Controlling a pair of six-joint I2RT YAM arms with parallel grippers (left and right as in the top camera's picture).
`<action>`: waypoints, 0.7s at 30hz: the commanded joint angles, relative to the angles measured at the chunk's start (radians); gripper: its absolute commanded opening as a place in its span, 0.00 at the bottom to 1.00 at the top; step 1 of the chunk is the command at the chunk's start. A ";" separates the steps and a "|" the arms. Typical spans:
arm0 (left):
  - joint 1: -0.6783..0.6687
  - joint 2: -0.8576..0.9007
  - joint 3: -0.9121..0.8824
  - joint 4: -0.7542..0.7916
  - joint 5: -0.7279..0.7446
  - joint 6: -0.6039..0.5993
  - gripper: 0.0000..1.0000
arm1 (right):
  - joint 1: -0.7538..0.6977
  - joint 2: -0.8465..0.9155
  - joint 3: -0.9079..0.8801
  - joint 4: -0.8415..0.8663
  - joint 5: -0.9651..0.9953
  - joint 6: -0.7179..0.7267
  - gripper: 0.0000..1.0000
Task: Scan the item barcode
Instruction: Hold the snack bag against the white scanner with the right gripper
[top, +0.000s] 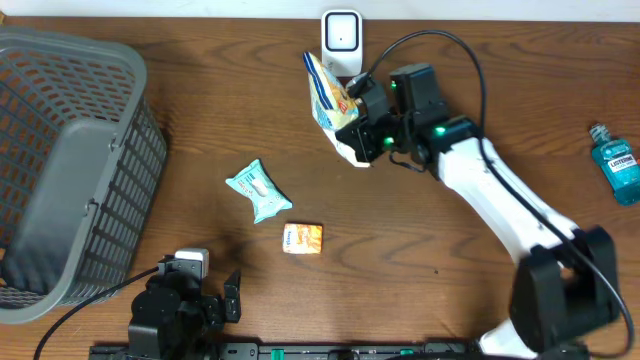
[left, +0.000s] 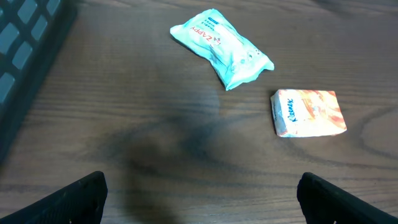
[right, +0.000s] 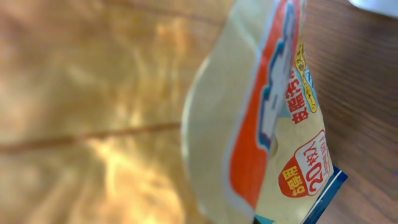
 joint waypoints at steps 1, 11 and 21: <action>-0.003 -0.002 0.004 -0.002 0.013 0.006 0.98 | 0.002 0.091 0.105 0.018 0.086 0.049 0.01; -0.003 -0.002 0.004 -0.002 0.013 0.006 0.98 | 0.015 0.376 0.538 -0.005 0.275 -0.023 0.01; -0.003 -0.002 0.004 -0.002 0.013 0.006 0.98 | 0.035 0.603 0.774 0.127 0.391 -0.097 0.01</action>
